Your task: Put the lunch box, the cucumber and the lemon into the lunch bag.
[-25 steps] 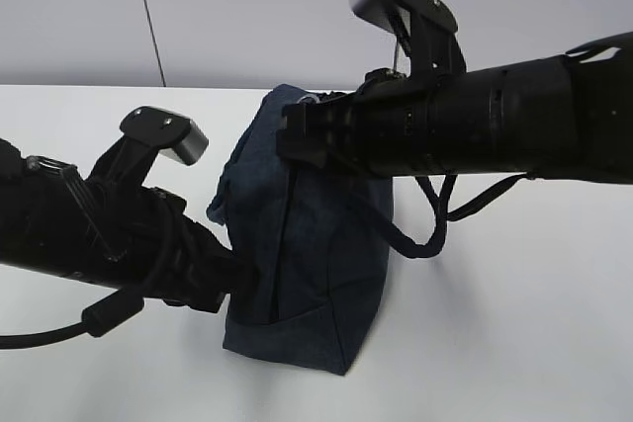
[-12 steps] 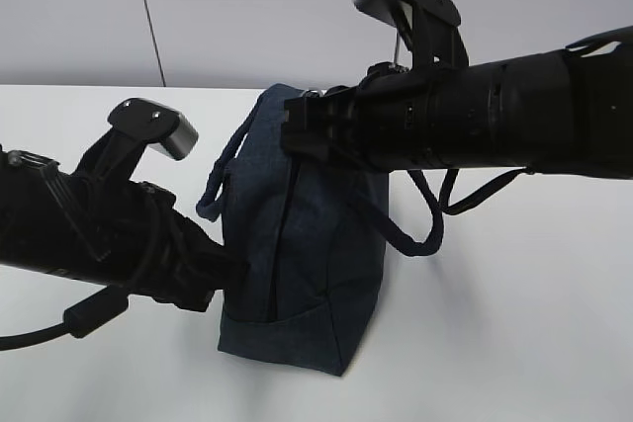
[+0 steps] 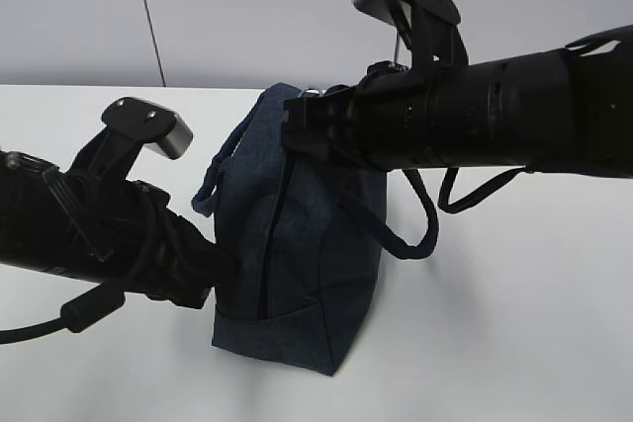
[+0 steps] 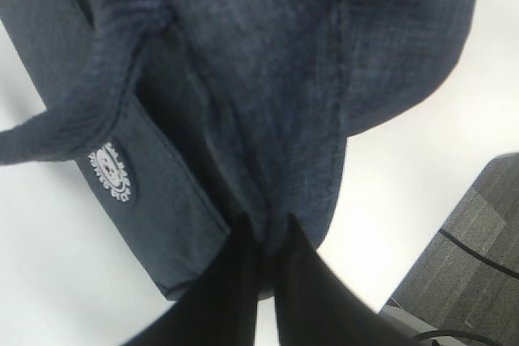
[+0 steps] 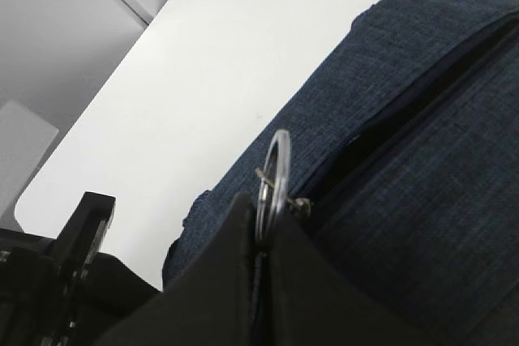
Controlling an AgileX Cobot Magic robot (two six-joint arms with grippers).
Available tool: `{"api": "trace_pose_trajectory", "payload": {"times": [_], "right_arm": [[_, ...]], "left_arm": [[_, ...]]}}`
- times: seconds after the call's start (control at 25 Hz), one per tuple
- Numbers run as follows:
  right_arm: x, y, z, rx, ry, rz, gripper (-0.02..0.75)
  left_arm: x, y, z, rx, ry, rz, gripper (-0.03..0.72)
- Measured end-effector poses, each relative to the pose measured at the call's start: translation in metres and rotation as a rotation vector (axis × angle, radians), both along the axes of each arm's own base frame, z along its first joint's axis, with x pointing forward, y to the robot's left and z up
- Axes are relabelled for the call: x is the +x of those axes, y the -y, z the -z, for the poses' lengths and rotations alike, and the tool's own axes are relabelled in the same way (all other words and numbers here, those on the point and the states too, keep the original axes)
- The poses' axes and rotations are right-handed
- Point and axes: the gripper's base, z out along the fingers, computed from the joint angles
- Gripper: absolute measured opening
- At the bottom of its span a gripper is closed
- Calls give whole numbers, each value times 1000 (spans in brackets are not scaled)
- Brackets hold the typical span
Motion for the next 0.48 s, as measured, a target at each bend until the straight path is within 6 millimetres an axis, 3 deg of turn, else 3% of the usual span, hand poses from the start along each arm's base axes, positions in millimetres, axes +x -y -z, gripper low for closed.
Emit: {"api": "trace_pose_trajectory", "payload": {"times": [0.48], "right_arm": [[14, 8, -13, -11, 57, 56, 0]], "left_arm": [[-1, -1, 1, 14, 0, 15, -6]]}}
